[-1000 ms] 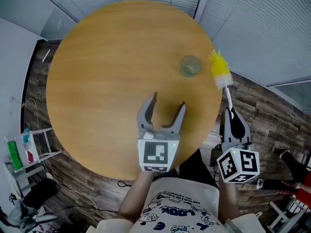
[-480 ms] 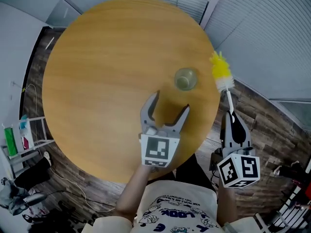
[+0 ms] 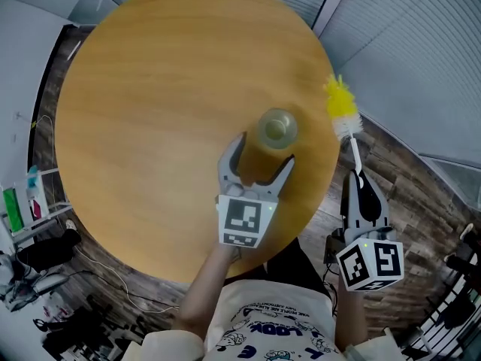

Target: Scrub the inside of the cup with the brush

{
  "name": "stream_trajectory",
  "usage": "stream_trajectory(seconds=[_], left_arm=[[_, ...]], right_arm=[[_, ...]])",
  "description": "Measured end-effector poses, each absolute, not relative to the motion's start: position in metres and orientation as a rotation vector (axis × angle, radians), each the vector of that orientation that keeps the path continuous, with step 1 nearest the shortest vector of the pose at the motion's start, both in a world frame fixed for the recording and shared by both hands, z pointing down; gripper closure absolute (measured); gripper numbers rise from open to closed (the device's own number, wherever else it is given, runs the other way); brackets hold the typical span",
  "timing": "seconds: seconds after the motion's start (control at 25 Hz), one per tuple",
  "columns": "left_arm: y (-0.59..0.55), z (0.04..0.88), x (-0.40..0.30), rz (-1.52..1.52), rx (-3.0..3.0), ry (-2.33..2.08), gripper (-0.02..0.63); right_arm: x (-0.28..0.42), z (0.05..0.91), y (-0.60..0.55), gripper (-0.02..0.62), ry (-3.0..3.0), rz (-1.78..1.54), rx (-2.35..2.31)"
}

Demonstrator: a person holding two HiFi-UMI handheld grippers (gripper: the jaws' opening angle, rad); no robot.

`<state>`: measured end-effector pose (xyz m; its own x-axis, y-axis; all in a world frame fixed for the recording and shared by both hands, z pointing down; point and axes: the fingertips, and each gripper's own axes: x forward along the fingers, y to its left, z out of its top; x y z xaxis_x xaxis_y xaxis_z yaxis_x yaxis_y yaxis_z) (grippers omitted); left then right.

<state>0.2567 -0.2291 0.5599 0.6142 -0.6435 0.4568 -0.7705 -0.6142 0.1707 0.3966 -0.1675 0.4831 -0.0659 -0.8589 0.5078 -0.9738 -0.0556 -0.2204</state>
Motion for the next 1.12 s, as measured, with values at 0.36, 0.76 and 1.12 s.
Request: stream_trajectory(seconds=[0.36,0.76,1.12], left_arm=[[-0.247,0.578,0.277,0.561,2.488,-1.149,0.207],[-0.253,0.588,0.293,0.592,2.484,-1.134,0.209],[-0.263,0.591,0.291,0.562,2.453,-1.153,0.21]], right_arm=[[0.407,0.499,-0.178,0.549,-1.997,0.825,1.941],[0.413,0.506,-0.182,0.549,-2.009,0.837,1.905],[0.413,0.503,-0.181,0.549,-2.001,0.825,1.914]])
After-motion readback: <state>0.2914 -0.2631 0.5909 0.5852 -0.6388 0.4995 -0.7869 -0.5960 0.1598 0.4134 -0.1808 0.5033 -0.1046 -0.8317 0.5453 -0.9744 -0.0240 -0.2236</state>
